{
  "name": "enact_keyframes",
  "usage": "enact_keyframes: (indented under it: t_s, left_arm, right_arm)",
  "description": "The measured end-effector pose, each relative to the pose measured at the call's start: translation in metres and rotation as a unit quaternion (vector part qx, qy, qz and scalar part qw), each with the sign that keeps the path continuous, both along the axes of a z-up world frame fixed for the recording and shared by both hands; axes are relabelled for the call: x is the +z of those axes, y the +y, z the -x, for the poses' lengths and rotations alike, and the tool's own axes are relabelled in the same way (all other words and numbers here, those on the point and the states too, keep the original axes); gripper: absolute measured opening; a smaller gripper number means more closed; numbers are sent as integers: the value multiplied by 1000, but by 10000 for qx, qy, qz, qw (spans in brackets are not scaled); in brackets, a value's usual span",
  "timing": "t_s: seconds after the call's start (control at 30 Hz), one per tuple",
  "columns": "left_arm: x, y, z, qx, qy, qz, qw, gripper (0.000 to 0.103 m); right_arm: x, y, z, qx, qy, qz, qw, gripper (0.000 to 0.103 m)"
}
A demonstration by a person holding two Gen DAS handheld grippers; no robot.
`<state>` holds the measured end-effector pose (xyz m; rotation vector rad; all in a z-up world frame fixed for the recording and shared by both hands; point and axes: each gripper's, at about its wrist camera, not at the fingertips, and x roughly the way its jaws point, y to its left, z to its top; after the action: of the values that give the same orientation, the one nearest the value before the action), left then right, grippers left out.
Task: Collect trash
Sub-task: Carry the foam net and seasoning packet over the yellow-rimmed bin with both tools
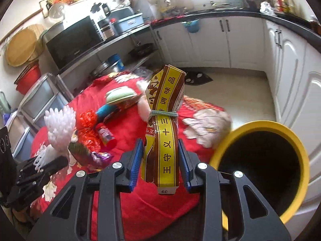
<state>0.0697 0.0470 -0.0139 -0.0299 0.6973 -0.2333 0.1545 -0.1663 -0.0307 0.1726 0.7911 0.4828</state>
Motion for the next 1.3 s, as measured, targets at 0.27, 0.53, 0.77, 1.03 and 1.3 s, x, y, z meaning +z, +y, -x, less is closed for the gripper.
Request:
enact_keyframes:
  t_s: [0.27,0.53,0.77,1.03,1.3]
  left_arm:
    - [6,-38,-21,-302,-89,-35,9995,12]
    - [8,-78,-41,-600,-115,-50,9981,12]
    - [2,-107,-59,-784,-35,24,9969,12]
    - [3,-129,-72,-936,-56,35,9956,12]
    - [-8,-135,-91,-903,151,-1,9958,12]
  right_arm:
    - [6,-44,4,-496,-89,-20,9987,33]
    - [9,-79,4,-916,-137,1,9957,33]
    - [7,-106,3,-1248,-152,21,9921,33]
    - [3,-128,2,-1471,-101,-63,9890,33]
    - [-2,-132,0,-1550,-49,-91,9879,33]
